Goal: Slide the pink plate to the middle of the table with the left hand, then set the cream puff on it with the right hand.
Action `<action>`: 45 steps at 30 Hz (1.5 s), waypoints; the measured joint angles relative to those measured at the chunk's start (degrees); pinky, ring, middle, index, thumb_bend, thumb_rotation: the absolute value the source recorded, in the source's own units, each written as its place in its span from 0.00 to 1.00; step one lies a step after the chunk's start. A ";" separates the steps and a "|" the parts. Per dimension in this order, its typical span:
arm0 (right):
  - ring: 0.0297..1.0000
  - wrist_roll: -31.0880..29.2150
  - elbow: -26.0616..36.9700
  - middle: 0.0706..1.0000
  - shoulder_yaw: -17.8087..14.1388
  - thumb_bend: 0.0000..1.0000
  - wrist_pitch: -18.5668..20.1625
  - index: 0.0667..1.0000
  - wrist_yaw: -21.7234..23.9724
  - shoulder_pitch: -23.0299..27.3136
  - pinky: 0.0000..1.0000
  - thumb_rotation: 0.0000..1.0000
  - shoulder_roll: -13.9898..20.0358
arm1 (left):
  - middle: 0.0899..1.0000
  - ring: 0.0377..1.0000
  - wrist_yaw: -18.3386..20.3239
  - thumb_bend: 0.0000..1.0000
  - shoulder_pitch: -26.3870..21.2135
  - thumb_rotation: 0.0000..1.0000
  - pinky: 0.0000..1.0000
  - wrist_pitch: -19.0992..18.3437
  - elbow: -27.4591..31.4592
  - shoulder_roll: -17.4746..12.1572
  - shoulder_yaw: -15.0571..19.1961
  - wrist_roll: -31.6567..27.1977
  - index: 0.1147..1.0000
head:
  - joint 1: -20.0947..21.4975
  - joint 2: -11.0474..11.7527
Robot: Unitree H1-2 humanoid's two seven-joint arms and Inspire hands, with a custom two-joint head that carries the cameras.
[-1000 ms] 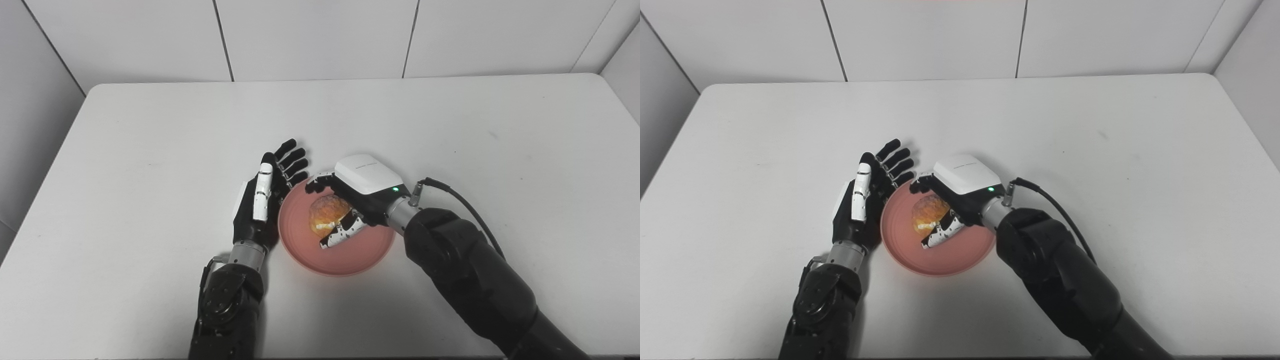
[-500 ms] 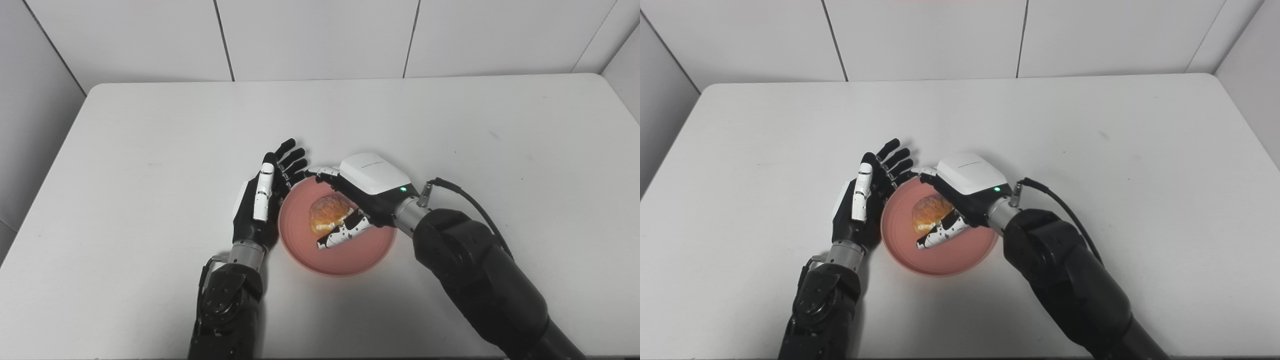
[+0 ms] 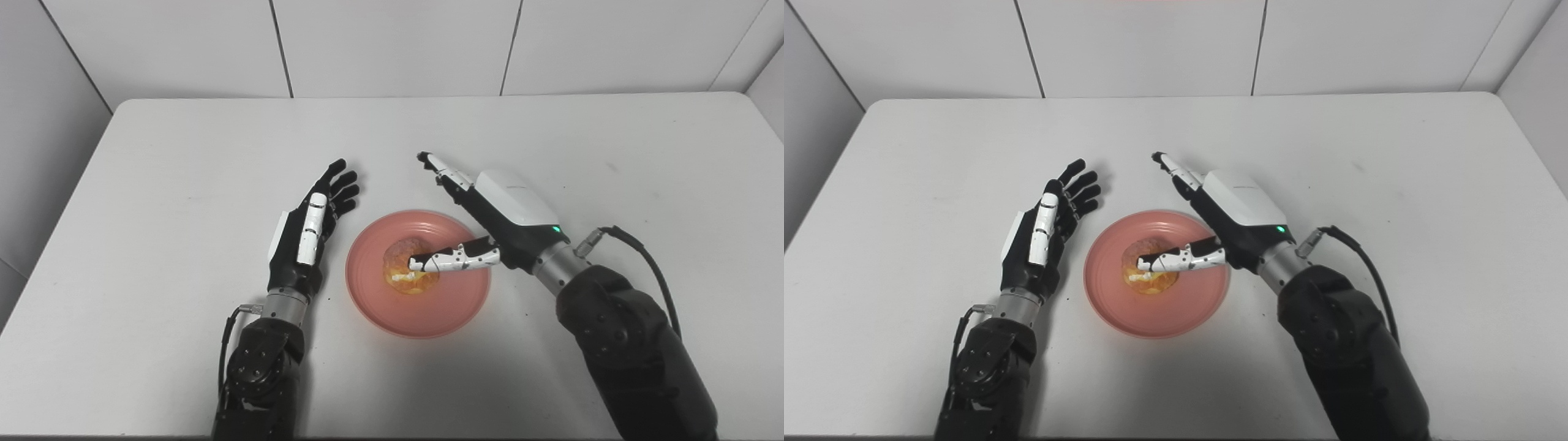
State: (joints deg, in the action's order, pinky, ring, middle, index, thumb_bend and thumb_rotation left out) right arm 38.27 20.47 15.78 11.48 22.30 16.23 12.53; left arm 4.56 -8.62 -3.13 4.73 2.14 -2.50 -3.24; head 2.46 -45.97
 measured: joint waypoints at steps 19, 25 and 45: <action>1.00 -18.29 -10.17 1.00 -10.02 0.70 -5.61 1.00 -19.54 -10.03 0.99 1.00 -10.38 | 0.92 0.90 0.04 0.51 3.49 1.00 0.91 0.79 0.64 -1.82 -0.47 1.64 0.90 | -1.14 0.00; 1.00 -25.27 -13.73 1.00 -11.34 0.60 -8.73 1.00 -19.90 -10.90 1.00 1.00 -10.54 | 0.96 0.95 0.67 0.49 5.32 1.00 0.95 0.95 2.82 -3.66 -2.11 3.81 0.93 | -2.55 -0.35; 1.00 -29.97 -15.98 1.00 -10.04 0.37 -13.20 1.00 -20.19 -13.15 1.00 1.00 -10.93 | 0.95 0.95 -0.38 0.57 8.16 1.00 0.95 4.36 4.13 -6.08 -2.43 10.94 0.92 | -2.20 -0.35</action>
State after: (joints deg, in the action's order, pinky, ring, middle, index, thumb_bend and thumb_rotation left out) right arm 8.29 4.49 5.74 -1.72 2.11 3.08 1.60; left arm 4.18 -0.46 1.23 8.86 -3.94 -4.93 7.70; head 0.26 -46.32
